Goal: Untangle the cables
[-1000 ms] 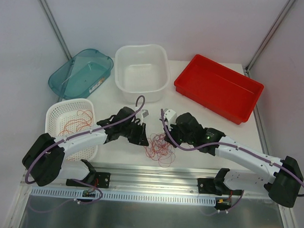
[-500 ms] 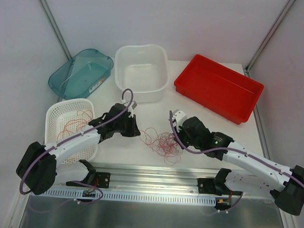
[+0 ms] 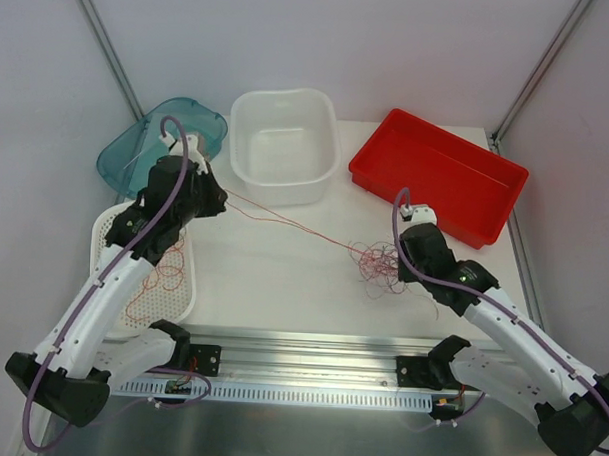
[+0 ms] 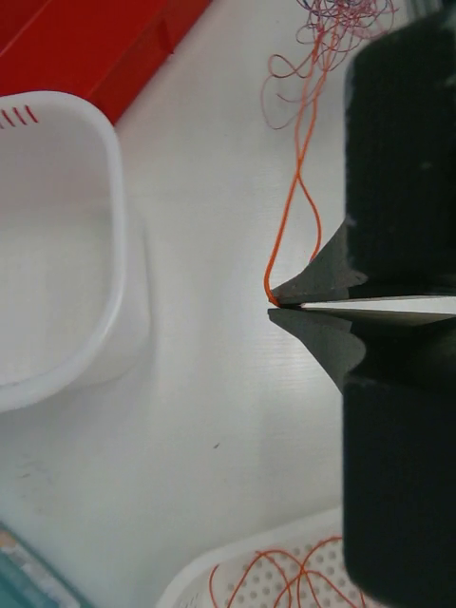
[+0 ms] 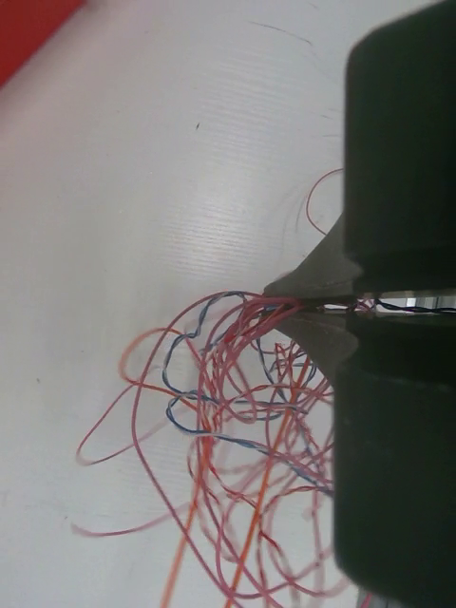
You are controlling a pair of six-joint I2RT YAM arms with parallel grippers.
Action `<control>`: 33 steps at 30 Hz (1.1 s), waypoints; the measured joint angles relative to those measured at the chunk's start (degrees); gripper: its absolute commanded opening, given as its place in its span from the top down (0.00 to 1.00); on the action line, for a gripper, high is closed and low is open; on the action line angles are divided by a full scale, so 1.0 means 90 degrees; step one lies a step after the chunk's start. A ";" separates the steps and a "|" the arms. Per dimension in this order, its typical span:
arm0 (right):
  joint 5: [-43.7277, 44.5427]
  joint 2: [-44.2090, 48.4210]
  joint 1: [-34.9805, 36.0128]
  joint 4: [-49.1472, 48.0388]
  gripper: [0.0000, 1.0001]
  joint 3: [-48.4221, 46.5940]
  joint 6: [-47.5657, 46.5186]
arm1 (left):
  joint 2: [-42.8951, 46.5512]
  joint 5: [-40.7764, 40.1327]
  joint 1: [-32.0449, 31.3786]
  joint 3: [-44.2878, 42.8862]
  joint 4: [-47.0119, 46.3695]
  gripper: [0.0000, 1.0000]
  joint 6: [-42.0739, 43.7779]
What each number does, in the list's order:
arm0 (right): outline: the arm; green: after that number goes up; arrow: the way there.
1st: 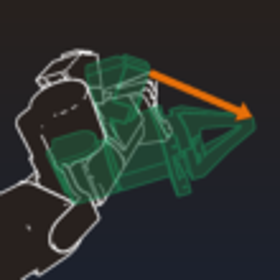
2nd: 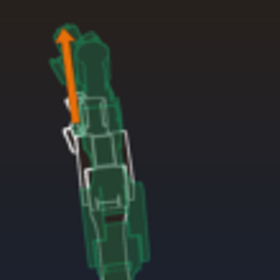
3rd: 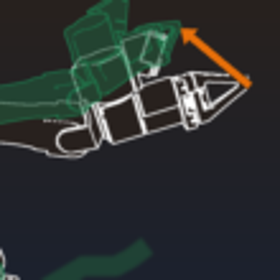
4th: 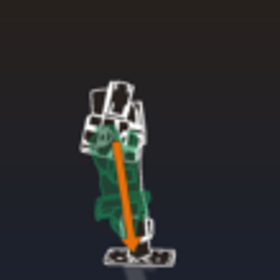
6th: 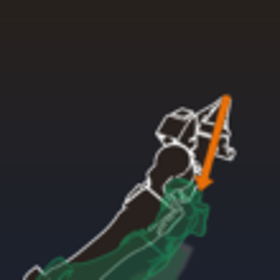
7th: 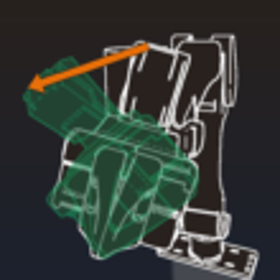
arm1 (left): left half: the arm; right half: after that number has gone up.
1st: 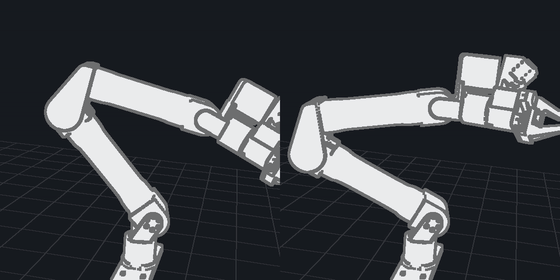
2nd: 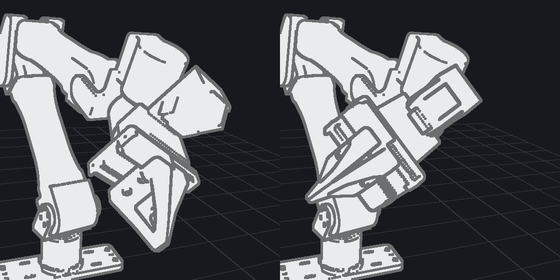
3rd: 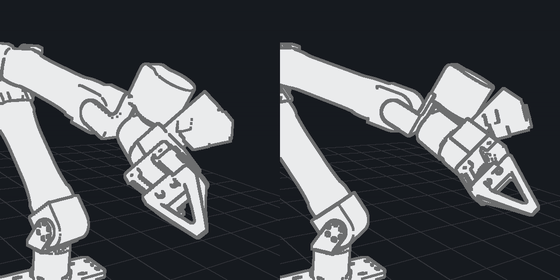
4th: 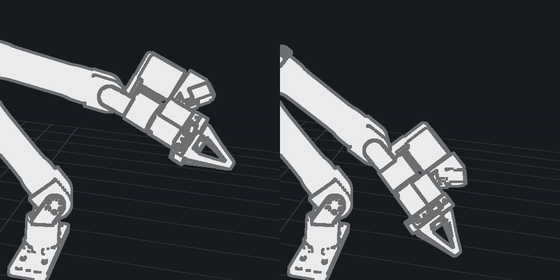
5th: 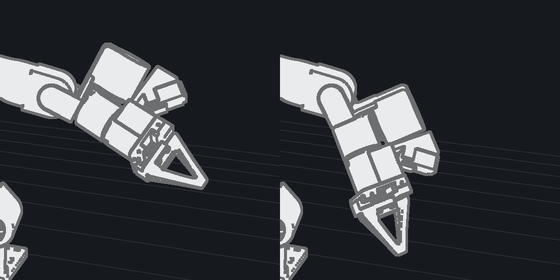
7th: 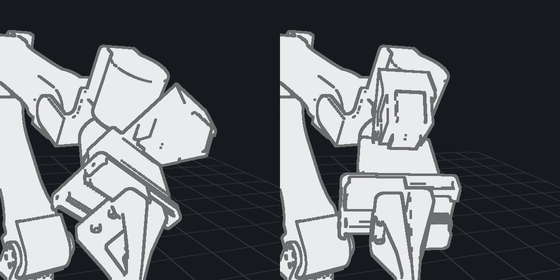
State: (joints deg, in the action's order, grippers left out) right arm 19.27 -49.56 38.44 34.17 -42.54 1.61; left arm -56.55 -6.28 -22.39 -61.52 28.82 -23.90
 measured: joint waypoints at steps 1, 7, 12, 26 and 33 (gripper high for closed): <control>0.0017 -0.0012 -0.0097 0.0032 0.99 0.0002 0.0119 | 0.0041 -0.0083 0.0090 -0.0233 0.0121 1.00 0.0100; -0.0255 -0.0199 -0.0369 -0.0372 0.98 -0.0032 0.0760 | 0.0092 -0.0092 0.0345 -0.1188 0.1020 1.00 0.0595; -0.0410 -0.0410 -0.0857 -0.0396 0.93 -0.0012 0.1020 | 0.0022 -0.0491 0.0799 -0.1749 0.1625 1.00 0.1042; -0.0818 -0.0780 -0.1800 0.0180 0.80 0.0486 0.0986 | -0.0015 -0.1593 0.1630 -0.2555 0.2176 1.00 0.1275; -0.0765 -0.1088 -0.1853 0.0185 0.64 0.0486 0.1005 | -0.0073 -0.1681 0.1926 -0.2849 0.2341 1.00 0.1426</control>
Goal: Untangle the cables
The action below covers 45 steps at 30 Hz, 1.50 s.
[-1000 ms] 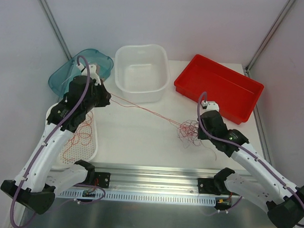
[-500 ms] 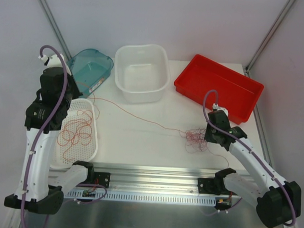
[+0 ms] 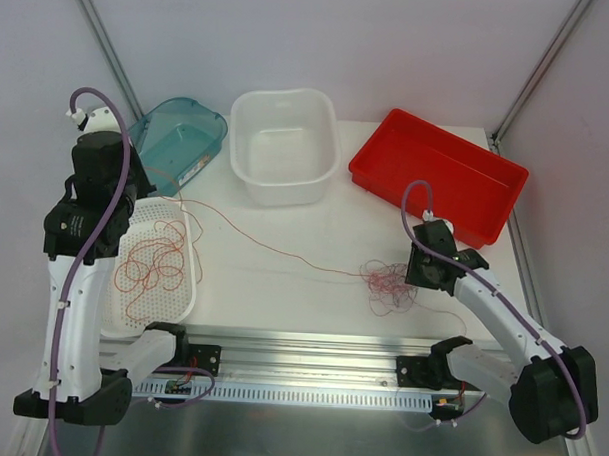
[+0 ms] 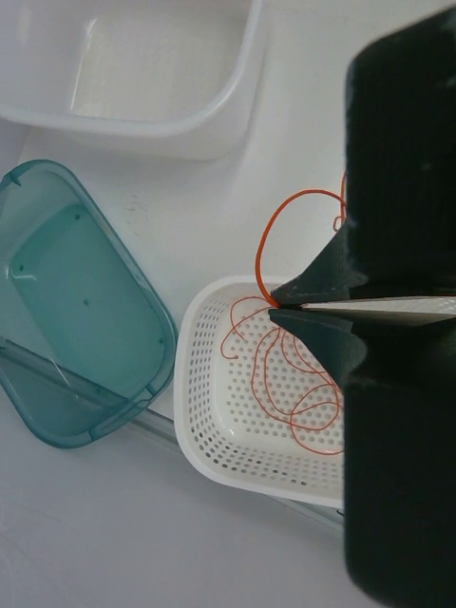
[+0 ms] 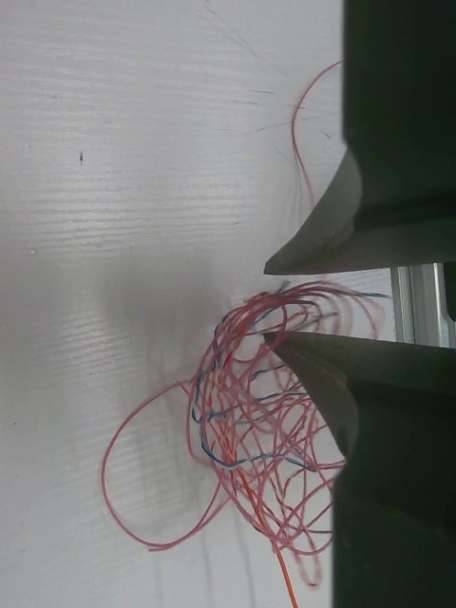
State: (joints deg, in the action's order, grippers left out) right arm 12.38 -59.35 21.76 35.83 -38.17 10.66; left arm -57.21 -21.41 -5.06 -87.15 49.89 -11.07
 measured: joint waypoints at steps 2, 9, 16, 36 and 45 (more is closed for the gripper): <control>0.0049 -0.0049 -0.0022 0.0002 0.57 0.0005 0.0015 | 0.0012 -0.0017 0.0083 -0.0005 0.0017 1.00 0.0012; 0.0143 -0.0121 -0.0189 0.0056 0.55 0.0005 0.0058 | 0.0085 -0.0024 0.0374 0.0214 0.0027 1.00 0.0027; -0.0172 0.0126 -0.0219 -0.0029 0.45 0.0007 0.0039 | 0.0204 0.0379 0.0447 0.0954 0.0012 0.98 0.0000; -0.0673 0.0092 0.1984 -0.0908 0.22 -0.0284 -0.0109 | -0.0925 0.3002 -0.1178 0.2922 -0.0993 0.50 -0.0527; -0.0527 -0.0211 0.2557 -0.1171 0.18 -0.0437 -0.0058 | -0.1358 0.3160 -0.2375 0.3089 -0.1722 0.17 -0.0549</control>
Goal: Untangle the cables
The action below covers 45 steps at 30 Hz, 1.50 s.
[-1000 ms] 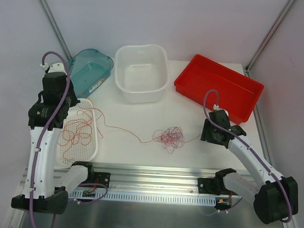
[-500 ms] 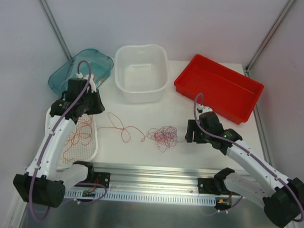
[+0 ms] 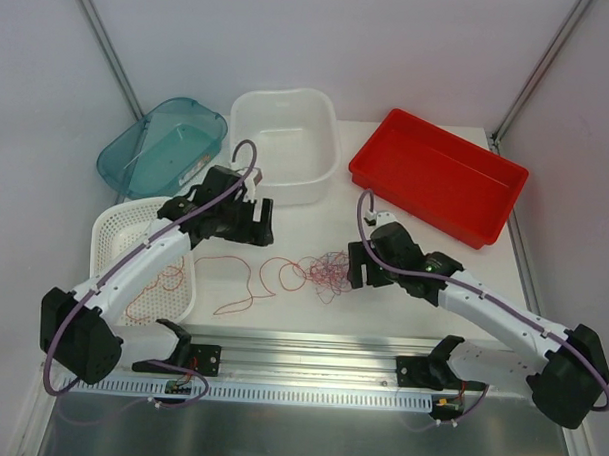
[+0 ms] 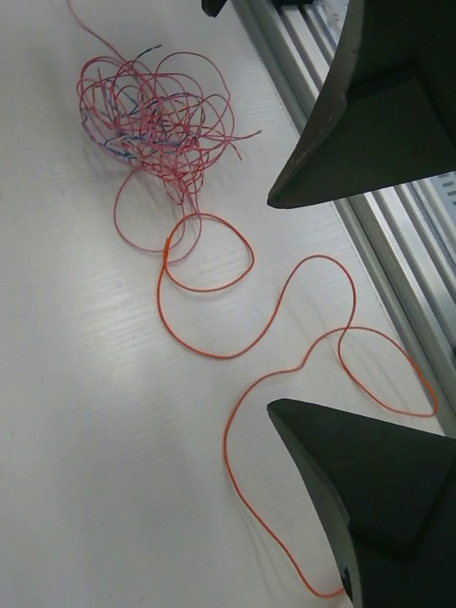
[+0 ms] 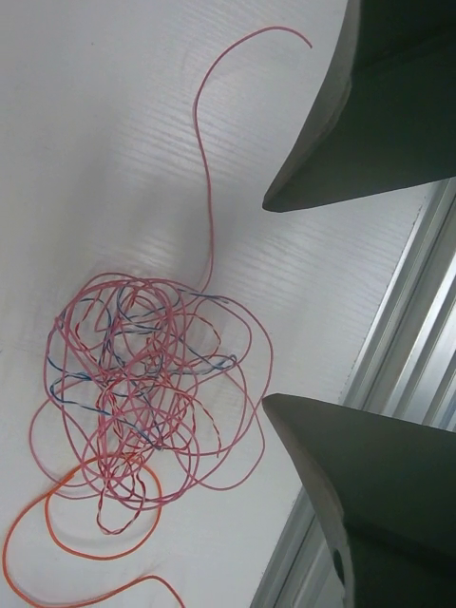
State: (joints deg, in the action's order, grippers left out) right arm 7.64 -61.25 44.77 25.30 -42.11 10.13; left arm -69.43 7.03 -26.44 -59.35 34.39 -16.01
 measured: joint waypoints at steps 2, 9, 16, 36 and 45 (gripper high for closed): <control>0.0007 -0.0058 0.0090 -0.0032 0.18 0.0000 0.0022 | -0.0143 0.0056 -0.0284 0.0034 -0.0231 0.18 -0.0005; 0.0061 -0.0357 0.0393 -0.0134 0.17 -0.0041 0.0134 | -0.1268 0.0017 -0.1054 0.0163 -0.0840 0.24 -0.0211; 0.0228 -0.0712 0.0653 -0.0219 0.17 -0.0226 0.0308 | -0.2217 -0.0401 -0.1445 0.0240 -0.0984 0.42 -0.0838; 0.0947 -0.1957 0.0923 -0.0449 0.25 -0.0442 0.1061 | -0.2798 -0.1307 -0.1693 0.0622 -0.1309 1.00 -0.1783; 0.1396 -0.2613 0.0758 -0.0202 0.39 -0.0440 0.1394 | -0.1853 -0.1379 -0.1693 0.1246 -0.1268 1.00 -0.1804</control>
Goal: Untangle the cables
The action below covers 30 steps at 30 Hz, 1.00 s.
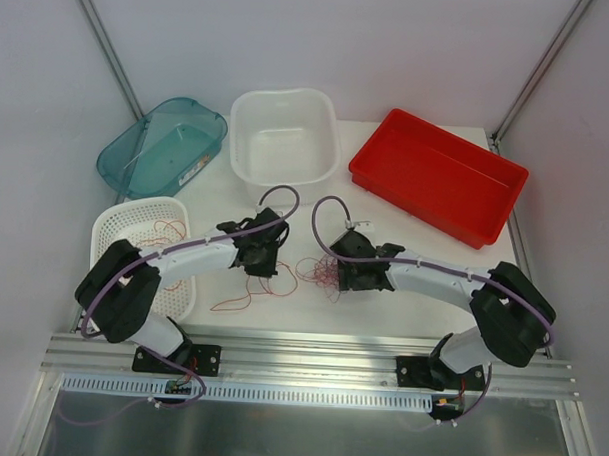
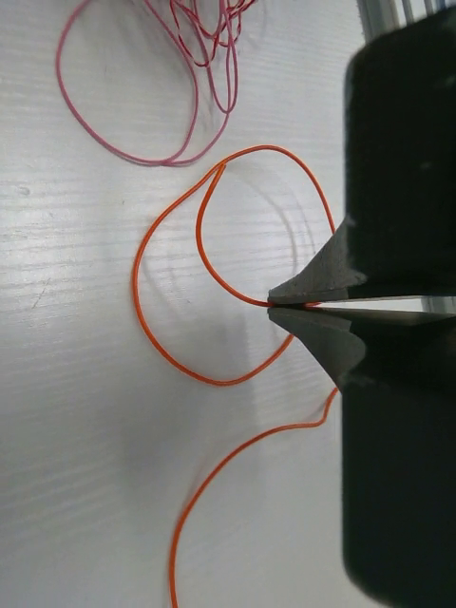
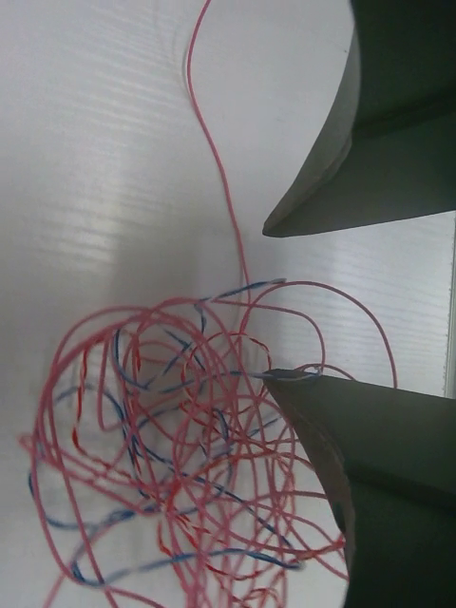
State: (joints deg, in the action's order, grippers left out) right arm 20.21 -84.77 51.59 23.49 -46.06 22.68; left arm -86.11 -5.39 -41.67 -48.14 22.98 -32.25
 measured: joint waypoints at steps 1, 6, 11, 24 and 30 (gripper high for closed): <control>0.0005 -0.0029 -0.0085 0.0034 0.41 0.0000 0.0039 | 0.0146 -0.0024 0.0002 0.0029 0.0032 1.00 0.0000; -0.0010 -0.0012 -0.0714 0.0087 0.41 0.0090 0.0148 | 0.0937 -0.0182 0.0185 0.0136 0.0158 1.00 0.0000; -0.0029 0.0323 -0.1309 0.0180 0.36 0.0478 0.0170 | 0.1195 -0.0311 0.0491 0.0250 0.0333 0.87 -0.0002; -0.0325 0.2174 -0.1367 0.0313 0.13 0.0695 -0.0304 | 0.1224 -0.0483 0.0512 0.0559 0.0493 0.11 -0.0379; -0.0529 0.2664 -0.1287 0.0379 0.03 0.0695 -0.0593 | 0.1120 -0.0629 0.0515 0.0610 0.0525 0.20 -0.0651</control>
State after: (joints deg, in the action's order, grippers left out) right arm 15.44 -60.80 40.01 26.89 -39.81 17.34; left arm -76.03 -11.05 -37.04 -42.65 27.70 -38.11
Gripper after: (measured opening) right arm 0.935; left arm 0.834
